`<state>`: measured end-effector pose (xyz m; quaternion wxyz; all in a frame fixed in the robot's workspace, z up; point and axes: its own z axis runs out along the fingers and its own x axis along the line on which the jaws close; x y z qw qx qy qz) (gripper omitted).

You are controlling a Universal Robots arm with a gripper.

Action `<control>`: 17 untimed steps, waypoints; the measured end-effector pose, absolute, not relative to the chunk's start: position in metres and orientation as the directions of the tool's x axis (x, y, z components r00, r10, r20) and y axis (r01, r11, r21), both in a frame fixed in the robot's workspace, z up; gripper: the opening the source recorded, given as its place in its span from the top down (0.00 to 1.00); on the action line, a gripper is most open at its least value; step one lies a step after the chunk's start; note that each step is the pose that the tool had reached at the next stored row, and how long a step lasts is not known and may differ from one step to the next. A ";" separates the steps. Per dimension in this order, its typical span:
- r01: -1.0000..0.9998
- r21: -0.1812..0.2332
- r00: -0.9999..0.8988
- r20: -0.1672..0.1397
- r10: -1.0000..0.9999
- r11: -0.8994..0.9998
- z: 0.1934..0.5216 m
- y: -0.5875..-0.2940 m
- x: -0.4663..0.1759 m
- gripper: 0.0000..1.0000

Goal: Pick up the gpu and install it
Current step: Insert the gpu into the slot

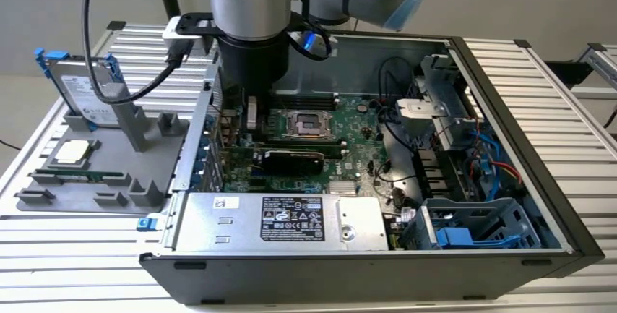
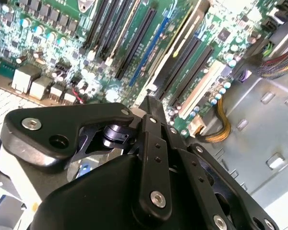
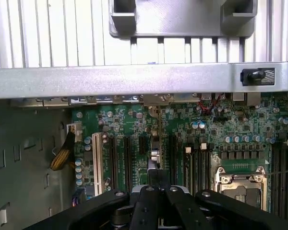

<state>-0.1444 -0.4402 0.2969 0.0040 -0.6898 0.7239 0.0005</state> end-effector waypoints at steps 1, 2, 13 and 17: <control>-0.999 -0.005 -0.048 -0.007 -0.999 0.048 0.297 -0.440 -0.146 1.00; -0.999 -0.005 -0.048 -0.007 -0.999 0.048 0.297 -0.440 -0.148 1.00; -0.999 -0.005 -0.048 -0.007 -0.999 0.048 0.304 -0.438 -0.162 1.00; -0.999 -0.005 -0.048 -0.007 -0.999 0.048 0.304 -0.436 -0.168 1.00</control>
